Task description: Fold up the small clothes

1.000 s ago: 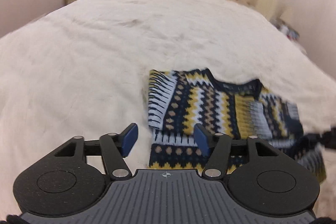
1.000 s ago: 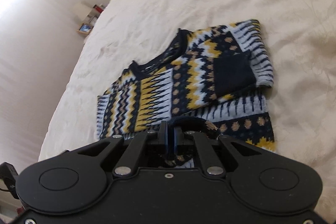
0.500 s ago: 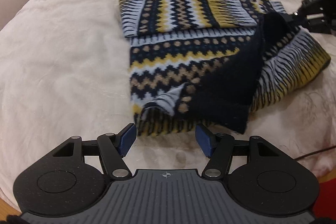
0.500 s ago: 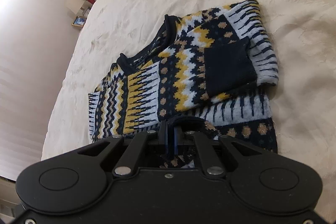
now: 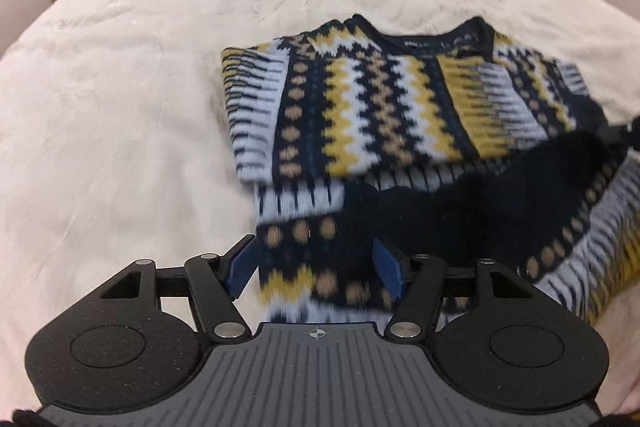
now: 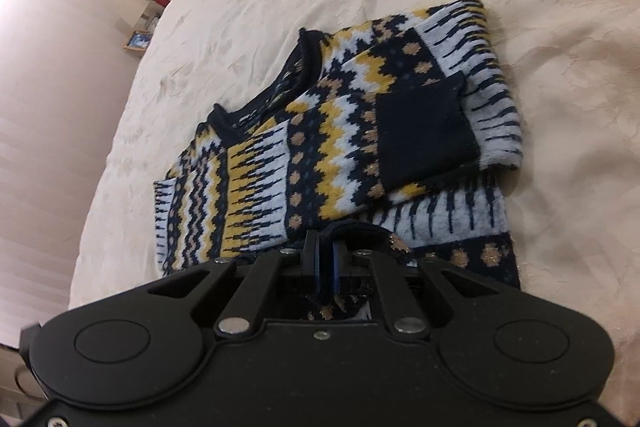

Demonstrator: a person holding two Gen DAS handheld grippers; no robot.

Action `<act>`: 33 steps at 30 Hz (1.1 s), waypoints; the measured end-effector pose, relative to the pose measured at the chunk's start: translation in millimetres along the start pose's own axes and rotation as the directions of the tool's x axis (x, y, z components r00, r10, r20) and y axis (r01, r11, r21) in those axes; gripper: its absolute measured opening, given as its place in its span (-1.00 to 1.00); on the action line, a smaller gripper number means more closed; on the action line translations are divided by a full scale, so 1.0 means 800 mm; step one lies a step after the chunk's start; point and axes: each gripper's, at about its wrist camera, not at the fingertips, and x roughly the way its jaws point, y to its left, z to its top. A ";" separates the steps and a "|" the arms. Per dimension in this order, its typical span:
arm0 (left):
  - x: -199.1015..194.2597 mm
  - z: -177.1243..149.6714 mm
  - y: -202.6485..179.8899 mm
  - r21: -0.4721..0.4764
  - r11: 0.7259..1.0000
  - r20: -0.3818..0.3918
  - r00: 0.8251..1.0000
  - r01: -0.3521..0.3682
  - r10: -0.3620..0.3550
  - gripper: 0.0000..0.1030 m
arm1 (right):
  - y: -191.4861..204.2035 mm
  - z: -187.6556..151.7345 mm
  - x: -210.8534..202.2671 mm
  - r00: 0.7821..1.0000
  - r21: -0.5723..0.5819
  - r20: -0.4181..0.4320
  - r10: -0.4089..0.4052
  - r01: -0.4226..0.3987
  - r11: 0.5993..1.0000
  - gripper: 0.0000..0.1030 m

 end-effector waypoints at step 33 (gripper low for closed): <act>0.027 0.004 0.002 -0.129 0.969 -0.070 0.973 0.211 -0.221 -0.39 | 0.018 -0.002 0.036 0.983 -0.435 -0.132 -0.131 0.062 0.898 -0.01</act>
